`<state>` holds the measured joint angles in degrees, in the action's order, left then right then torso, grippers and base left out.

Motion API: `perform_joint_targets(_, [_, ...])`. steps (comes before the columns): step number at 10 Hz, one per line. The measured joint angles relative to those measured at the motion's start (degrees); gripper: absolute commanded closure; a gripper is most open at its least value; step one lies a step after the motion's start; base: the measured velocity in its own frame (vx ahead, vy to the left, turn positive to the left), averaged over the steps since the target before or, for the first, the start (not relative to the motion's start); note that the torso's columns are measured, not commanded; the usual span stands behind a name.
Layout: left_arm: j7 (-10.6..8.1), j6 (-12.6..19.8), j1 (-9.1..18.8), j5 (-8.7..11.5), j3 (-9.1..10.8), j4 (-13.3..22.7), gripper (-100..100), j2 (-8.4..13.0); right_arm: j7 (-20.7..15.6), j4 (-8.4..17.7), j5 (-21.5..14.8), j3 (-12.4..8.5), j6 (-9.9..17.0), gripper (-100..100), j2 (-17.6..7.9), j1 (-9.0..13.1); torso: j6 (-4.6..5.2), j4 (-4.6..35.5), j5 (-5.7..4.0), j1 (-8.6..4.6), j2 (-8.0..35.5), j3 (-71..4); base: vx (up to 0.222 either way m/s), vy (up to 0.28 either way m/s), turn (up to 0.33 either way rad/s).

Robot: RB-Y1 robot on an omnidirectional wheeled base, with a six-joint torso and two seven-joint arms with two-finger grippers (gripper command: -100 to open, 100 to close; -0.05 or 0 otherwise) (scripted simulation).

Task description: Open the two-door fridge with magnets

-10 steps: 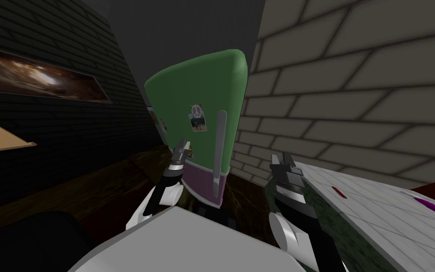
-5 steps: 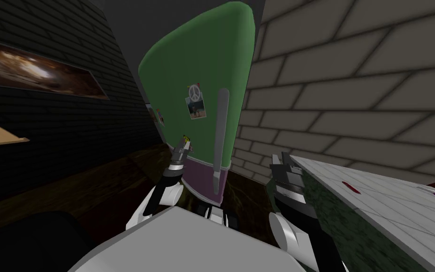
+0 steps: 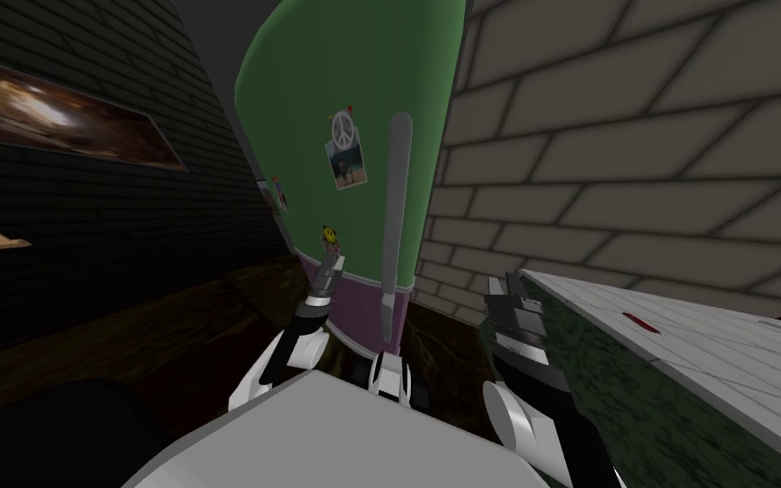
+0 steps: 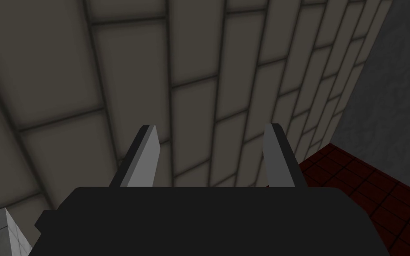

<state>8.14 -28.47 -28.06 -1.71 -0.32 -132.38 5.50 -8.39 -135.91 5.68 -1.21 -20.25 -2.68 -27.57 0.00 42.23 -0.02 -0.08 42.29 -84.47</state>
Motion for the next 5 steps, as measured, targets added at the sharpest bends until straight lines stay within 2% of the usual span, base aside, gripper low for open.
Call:
perform_joint_targets(3, [-0.06,-1.7,1.18,-0.13,-0.42,3.72,-100,1.53,0.0,0.0,0.0,0.0,0.0,0,0.0,0.0,0.0,0.05,0.02,0.06,-0.02,-0.1,-0.038,-0.049,-0.028])
perform_joint_targets(5, [0.0,-2.94,1.45,-0.31,-0.98,5.72,-100,1.77,0.0,0.0,0.0,0.0,0.0,0,0.0,0.0,-0.01,0.04,0.03,0.12,-0.04,-0.12,-0.033,-0.047,-0.032])
